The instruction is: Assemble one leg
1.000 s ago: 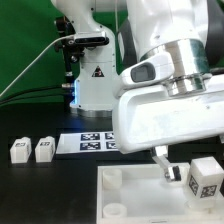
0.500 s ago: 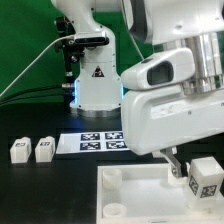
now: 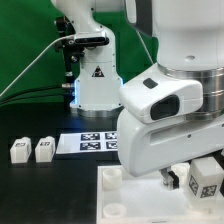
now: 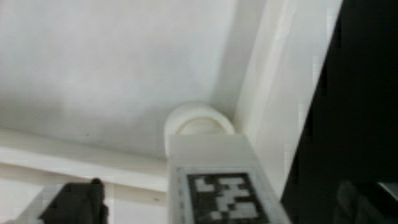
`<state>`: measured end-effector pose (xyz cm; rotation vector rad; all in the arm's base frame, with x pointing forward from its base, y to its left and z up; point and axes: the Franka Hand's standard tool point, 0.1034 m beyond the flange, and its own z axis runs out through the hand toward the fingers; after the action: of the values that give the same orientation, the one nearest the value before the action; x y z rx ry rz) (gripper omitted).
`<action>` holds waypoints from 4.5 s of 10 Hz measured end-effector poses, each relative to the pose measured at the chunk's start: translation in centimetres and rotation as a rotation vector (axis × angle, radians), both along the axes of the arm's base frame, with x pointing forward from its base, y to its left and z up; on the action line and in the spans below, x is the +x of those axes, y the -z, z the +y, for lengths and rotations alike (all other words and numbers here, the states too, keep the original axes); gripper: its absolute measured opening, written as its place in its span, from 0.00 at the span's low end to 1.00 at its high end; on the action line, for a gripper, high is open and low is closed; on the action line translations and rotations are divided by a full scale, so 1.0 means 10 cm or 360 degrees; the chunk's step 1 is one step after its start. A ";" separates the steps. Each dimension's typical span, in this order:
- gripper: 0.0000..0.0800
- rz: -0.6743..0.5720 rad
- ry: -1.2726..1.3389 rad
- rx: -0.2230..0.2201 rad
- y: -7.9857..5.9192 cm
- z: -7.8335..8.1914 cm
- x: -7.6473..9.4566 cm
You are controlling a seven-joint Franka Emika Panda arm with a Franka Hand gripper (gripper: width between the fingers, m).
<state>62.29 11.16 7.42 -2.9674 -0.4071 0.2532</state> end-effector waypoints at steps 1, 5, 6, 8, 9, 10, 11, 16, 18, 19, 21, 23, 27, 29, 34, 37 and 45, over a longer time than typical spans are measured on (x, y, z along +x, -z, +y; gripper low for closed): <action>0.81 0.0013 0.0035 -0.0008 -0.03 0.03 0.00; 0.66 0.0016 0.0034 -0.0011 -0.07 0.10 -0.01; 0.66 0.0017 0.0034 -0.0011 -0.07 0.10 -0.01; 0.37 0.0013 0.0029 -0.0033 -0.06 0.04 0.00; 0.37 0.0017 0.0062 -0.0040 -0.06 0.03 0.00; 0.37 0.0020 0.0094 -0.0046 -0.06 0.03 0.00; 0.37 0.0018 0.0093 -0.0046 -0.06 0.03 0.00; 0.37 -0.0066 0.1156 -0.0156 -0.02 0.13 -0.15; 0.37 0.0022 0.1610 -0.0125 0.01 0.20 -0.13; 0.37 0.0044 0.1712 -0.0113 0.00 0.19 -0.12; 0.37 0.0089 0.1929 -0.0062 0.00 0.14 -0.06; 0.47 0.0088 0.1910 -0.0062 0.00 0.17 -0.07; 0.80 0.0058 0.1631 -0.0055 -0.02 0.17 -0.10; 0.81 -0.0076 0.1112 -0.0032 -0.10 0.09 -0.06; 0.81 -0.0269 0.0129 -0.0007 -0.09 0.05 -0.01; 0.81 -0.0281 0.0068 -0.0010 -0.09 0.04 -0.01; 0.37 -0.0060 0.1416 -0.0076 -0.06 -0.03 0.08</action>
Offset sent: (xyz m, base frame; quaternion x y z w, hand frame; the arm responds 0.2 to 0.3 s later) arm 0.0000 0.0000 0.0000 0.0000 0.0000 0.0000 1.0000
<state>63.07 10.88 8.01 -2.8545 0.9094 0.0959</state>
